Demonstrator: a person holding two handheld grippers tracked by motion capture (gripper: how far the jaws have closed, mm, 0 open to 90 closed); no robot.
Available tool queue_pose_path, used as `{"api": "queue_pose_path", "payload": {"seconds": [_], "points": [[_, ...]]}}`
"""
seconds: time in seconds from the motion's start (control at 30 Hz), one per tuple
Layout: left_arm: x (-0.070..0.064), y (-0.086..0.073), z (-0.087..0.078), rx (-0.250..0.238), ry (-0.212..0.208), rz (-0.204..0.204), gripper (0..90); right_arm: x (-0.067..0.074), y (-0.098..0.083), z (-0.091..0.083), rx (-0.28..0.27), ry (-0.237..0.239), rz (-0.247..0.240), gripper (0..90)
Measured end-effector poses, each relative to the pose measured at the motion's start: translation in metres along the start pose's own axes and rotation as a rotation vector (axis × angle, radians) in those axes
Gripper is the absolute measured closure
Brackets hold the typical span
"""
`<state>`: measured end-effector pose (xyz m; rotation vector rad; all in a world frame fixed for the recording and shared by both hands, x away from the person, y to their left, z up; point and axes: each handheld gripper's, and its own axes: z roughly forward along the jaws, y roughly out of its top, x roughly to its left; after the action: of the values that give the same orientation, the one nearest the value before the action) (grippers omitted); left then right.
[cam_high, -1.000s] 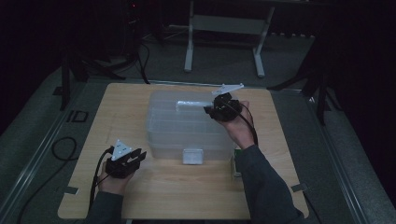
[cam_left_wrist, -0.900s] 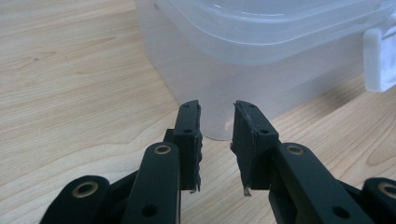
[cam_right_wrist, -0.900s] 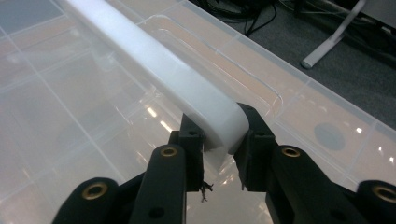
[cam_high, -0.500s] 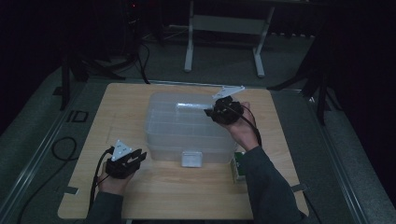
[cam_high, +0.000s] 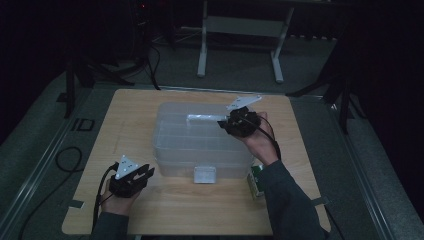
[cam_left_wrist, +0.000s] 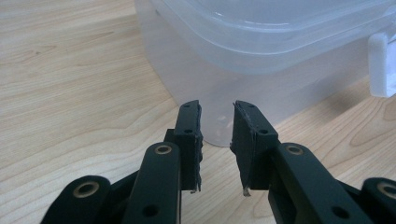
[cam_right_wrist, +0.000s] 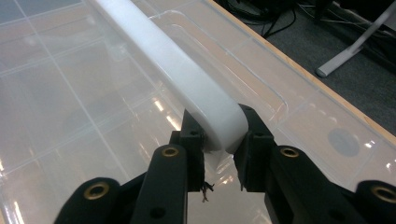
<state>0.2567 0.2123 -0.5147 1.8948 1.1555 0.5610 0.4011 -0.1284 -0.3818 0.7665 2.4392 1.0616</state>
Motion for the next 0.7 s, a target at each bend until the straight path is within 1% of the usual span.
{"api": "queue_pose_path", "payload": {"seconds": [0.07,0.13,0.2,0.27,0.37,0.47,0.6,0.63,0.7], "points": [[0.0,-0.001,0.0,0.0,0.001,0.0,71.9,0.001,0.002,-0.001,-0.008,-0.023,-0.001,63.0],[0.001,-0.001,0.002,0.005,0.003,-0.001,71.8,0.001,0.004,0.0,-0.018,-0.012,-0.001,58.1],[0.002,-0.002,0.003,0.013,0.001,0.0,71.7,0.004,0.008,0.001,-0.008,-0.022,-0.004,55.4],[0.002,-0.002,0.004,0.014,0.0,0.0,71.6,0.007,0.012,0.003,-0.001,-0.025,-0.016,54.2],[0.002,-0.002,0.003,0.011,0.002,-0.001,71.6,0.01,0.016,0.006,0.016,-0.045,-0.032,53.1],[0.002,-0.002,0.003,0.011,0.004,0.002,71.2,0.011,0.018,0.009,0.024,-0.043,-0.031,52.6],[0.002,-0.002,0.003,0.011,0.001,0.0,70.8,0.01,0.017,0.013,0.041,-0.048,-0.029,55.3],[0.002,-0.002,0.003,0.01,0.0,-0.001,70.5,0.009,0.017,0.013,0.037,-0.03,-0.021,57.1],[0.001,-0.002,0.004,0.011,-0.002,-0.001,70.3,0.009,0.017,0.013,0.035,-0.028,-0.026,59.2]]}}
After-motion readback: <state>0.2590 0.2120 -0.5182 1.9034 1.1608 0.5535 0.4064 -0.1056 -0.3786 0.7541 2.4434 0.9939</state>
